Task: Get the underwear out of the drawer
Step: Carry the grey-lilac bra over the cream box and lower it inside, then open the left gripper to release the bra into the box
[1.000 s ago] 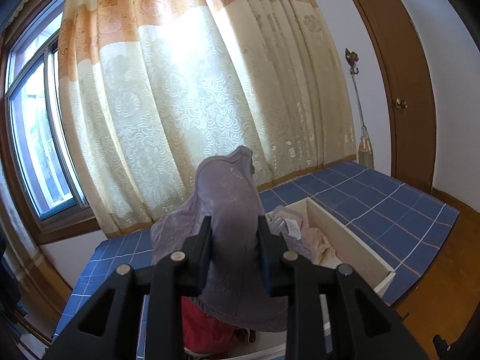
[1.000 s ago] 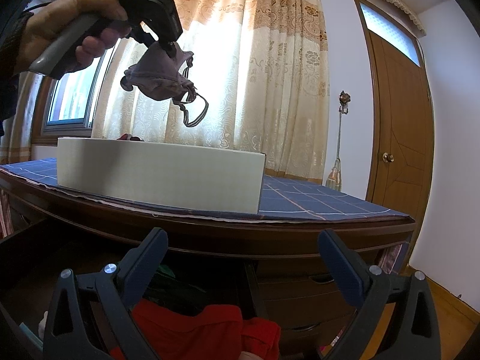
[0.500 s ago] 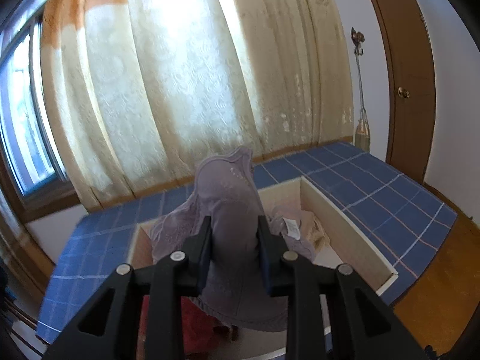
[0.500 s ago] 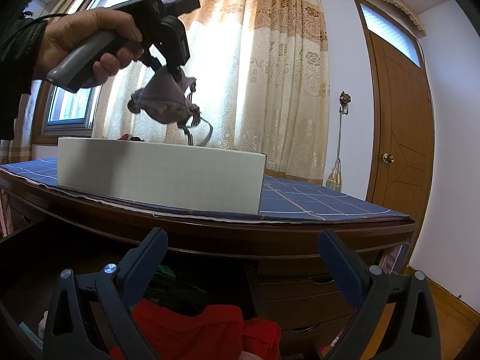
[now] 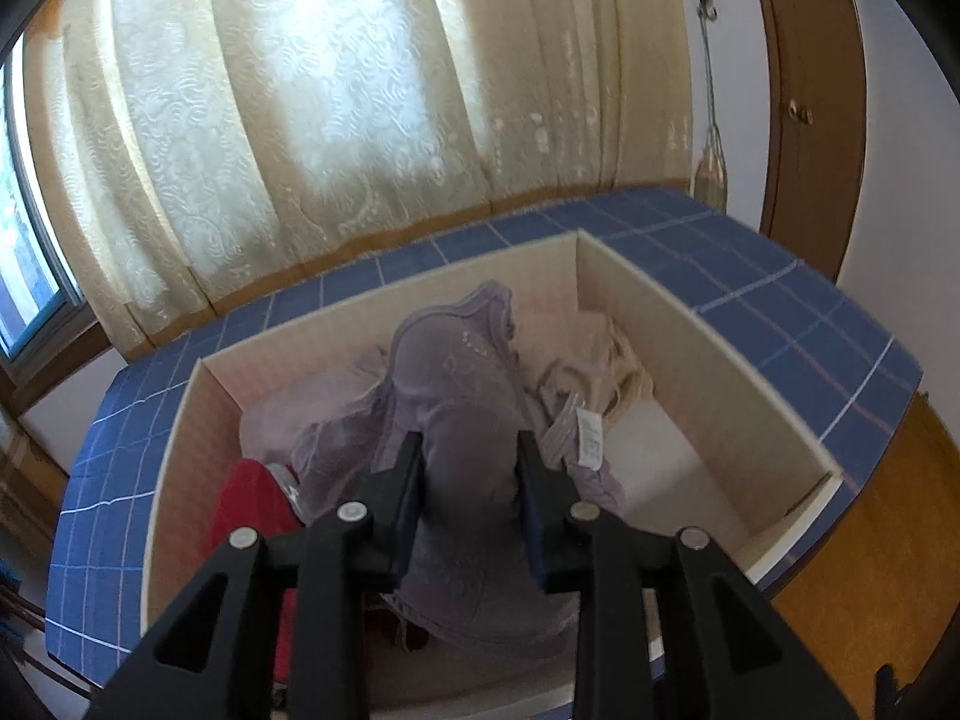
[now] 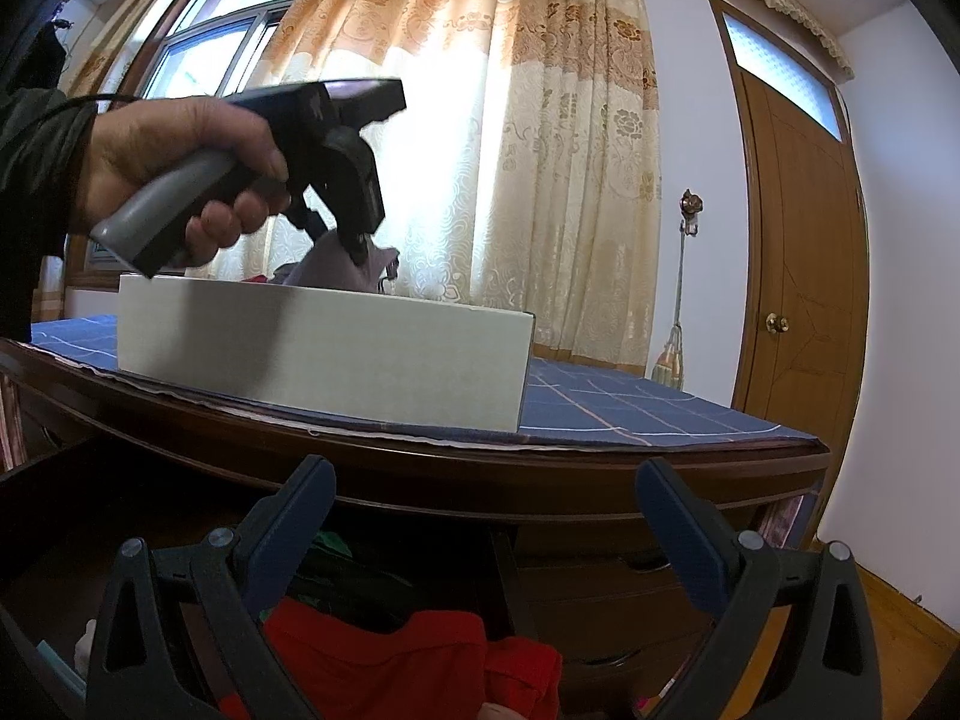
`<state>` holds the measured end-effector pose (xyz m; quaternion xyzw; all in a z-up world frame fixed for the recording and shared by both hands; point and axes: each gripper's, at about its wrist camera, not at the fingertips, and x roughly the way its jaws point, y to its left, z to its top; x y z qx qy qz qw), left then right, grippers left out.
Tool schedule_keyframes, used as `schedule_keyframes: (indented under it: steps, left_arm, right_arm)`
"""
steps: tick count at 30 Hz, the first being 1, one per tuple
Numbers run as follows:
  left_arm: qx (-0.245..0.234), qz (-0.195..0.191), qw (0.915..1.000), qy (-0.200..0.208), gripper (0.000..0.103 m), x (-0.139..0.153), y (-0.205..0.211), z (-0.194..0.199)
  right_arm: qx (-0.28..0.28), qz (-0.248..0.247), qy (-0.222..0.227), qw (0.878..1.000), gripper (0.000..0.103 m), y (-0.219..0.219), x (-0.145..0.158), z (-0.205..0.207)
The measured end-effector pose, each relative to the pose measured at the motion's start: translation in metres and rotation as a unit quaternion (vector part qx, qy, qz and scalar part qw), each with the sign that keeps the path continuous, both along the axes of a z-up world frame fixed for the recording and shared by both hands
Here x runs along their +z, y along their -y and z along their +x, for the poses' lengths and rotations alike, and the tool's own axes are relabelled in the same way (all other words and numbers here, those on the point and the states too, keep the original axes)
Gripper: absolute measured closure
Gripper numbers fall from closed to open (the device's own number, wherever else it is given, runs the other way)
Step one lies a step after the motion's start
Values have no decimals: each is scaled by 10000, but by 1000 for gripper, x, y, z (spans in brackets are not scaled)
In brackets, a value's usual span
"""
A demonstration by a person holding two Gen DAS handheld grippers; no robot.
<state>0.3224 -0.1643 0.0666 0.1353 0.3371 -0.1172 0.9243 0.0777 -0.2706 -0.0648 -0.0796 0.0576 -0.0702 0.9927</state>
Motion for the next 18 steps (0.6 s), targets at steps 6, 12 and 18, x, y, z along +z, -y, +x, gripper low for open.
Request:
schedule_keyframes:
  steps: [6, 12, 18]
  left_arm:
    - [-156, 170, 9989, -409, 65, -27, 11, 3]
    - [-238, 253, 9978, -560, 24, -32, 17, 2]
    - [-194, 221, 9986, -446, 22, -33, 11, -2]
  right_arm:
    - [2, -7, -3, 10000, 1, -1, -1, 0]
    - [4, 2, 12, 10000, 1, 0, -1, 0]
    - [10, 4, 21, 10000, 1, 0, -1, 0]
